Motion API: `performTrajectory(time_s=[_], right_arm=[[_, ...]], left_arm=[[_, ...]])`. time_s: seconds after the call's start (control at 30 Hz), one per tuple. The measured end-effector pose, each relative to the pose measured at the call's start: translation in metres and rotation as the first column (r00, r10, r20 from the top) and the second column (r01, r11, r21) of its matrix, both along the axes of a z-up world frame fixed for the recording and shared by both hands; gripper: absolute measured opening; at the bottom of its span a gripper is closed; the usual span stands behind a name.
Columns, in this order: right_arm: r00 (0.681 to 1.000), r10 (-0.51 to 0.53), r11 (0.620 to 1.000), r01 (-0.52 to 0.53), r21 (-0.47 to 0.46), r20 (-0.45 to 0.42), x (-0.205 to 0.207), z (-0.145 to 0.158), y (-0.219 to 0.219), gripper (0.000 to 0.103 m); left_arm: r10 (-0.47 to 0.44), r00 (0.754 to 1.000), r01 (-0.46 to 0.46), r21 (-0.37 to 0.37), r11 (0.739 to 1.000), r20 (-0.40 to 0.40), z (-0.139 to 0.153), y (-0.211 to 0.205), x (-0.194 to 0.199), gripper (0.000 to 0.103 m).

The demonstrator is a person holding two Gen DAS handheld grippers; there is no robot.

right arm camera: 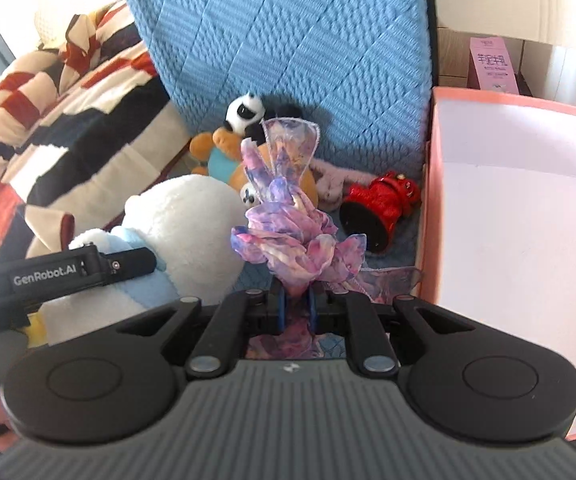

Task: Organize objects
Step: 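Carry the bow and penguin with both grippers over the pink box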

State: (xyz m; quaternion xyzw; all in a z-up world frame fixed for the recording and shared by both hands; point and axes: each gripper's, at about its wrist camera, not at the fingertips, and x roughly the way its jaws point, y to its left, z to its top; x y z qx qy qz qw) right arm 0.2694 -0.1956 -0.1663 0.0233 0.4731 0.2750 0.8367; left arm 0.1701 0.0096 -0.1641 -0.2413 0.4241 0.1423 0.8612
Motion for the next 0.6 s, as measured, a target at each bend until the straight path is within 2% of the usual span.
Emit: performTrajectory(time_s=[0.17, 0.27, 0.6], right_arm=[[1.0, -0.005, 1.0, 0.005, 0.003, 0.011, 0.009, 0.022, -0.019, 0.015], [1.0, -0.015, 1.0, 0.015, 0.016, 0.025, 0.016, 0.037, -0.031, 0.015], [0.996, -0.058, 0.998, 0.055, 0.032, 0.071, 0.042, 0.073, -0.065, 0.015]], left_arm=[[0.006, 1.0, -0.007, 0.016, 1.0, 0.016, 0.023, -0.019, 0.014, 0.076], [0.004, 0.998, -0.004, -0.01, 1.0, 0.055, 0.041, -0.028, 0.018, 0.076], [-0.077, 0.984, 0.08, -0.009, 0.997, 0.162, 0.092, -0.084, 0.043, 0.076]])
